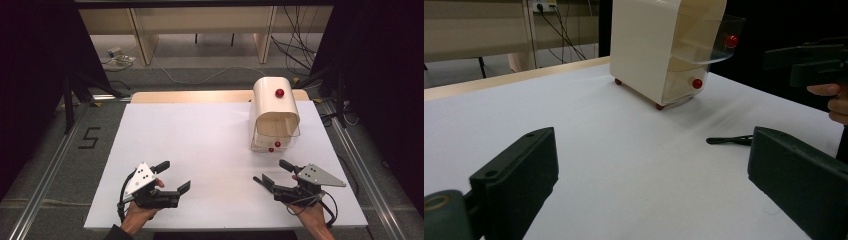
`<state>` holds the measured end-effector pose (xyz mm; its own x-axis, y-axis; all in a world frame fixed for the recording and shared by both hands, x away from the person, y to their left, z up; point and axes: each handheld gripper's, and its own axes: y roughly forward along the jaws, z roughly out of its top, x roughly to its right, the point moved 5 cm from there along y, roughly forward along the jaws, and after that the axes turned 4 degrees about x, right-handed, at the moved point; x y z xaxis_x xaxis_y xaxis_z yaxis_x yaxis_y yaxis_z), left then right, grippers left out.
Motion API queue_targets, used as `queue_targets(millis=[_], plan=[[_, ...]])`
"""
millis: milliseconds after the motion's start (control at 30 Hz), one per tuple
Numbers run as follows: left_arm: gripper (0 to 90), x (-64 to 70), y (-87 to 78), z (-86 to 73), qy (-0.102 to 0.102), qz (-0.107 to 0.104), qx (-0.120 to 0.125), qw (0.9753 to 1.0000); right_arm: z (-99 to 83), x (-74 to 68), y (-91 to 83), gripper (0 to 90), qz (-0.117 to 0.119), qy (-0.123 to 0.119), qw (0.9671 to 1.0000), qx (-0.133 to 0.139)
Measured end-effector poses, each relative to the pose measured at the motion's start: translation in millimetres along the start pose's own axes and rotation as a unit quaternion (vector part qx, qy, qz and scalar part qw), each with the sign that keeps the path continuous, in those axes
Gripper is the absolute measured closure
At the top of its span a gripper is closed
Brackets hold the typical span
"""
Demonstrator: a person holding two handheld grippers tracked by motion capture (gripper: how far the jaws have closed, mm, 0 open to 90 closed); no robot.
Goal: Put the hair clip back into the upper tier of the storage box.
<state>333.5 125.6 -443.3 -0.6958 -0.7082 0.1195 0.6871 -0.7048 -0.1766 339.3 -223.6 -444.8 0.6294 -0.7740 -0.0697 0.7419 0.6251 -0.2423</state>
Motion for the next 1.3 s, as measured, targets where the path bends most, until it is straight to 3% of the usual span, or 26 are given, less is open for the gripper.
queue_targets(millis=[800, 1000, 1067, 1100, 1300], plan=[[5.6, -0.4, 0.1, -0.4, -0.001, 0.000, -0.001, 1.0000, 4.0, 4.3, 1.6, 22.7, 0.004, -0.012, 0.9997, -0.023], [5.6, 0.0, 0.5, -0.8, -0.002, 0.000, -0.002, 1.0000, -0.2, 4.1, 9.3, 22.5, 0.024, -0.010, 0.9968, -0.075], [5.6, -0.5, 0.3, -0.6, -0.001, 0.001, -0.001, 1.0000, -0.8, 4.1, 11.2, 22.5, 0.026, -0.011, 0.9963, -0.081], [5.6, -0.5, 0.5, -0.4, -0.003, 0.001, 0.000, 1.0000, -2.6, 4.0, 13.7, 24.7, 0.032, -0.013, 0.9943, -0.100], [5.6, -0.8, 0.5, -0.5, -0.003, 0.002, 0.000, 1.0000, -5.5, 8.7, 21.5, 24.8, 0.032, -0.012, 0.9908, -0.131]])
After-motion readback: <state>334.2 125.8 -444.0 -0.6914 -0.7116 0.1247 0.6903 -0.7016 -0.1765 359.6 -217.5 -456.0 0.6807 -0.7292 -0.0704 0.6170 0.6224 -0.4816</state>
